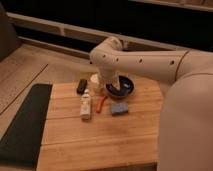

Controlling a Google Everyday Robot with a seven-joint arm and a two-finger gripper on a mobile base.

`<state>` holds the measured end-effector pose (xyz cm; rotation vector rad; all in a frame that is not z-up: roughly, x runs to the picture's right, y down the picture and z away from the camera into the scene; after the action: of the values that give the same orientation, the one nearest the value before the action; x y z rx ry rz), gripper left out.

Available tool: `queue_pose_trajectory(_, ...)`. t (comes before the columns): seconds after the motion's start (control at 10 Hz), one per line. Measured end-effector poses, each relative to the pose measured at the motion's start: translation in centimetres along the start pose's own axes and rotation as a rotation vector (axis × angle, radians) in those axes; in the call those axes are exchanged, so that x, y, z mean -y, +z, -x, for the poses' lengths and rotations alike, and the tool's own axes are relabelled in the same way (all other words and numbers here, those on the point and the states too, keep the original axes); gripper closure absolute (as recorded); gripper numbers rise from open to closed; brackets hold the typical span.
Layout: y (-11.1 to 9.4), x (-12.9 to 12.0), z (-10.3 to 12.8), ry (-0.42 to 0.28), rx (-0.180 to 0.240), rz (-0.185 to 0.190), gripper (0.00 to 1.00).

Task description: Place the white sponge in the ceramic bowl

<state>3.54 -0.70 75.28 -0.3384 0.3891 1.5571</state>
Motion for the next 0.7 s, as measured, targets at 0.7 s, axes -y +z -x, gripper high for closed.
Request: queue_pose_trajectory(0.7,0.0,4.5,-0.8,0.128,0.088,0.084,0.35)
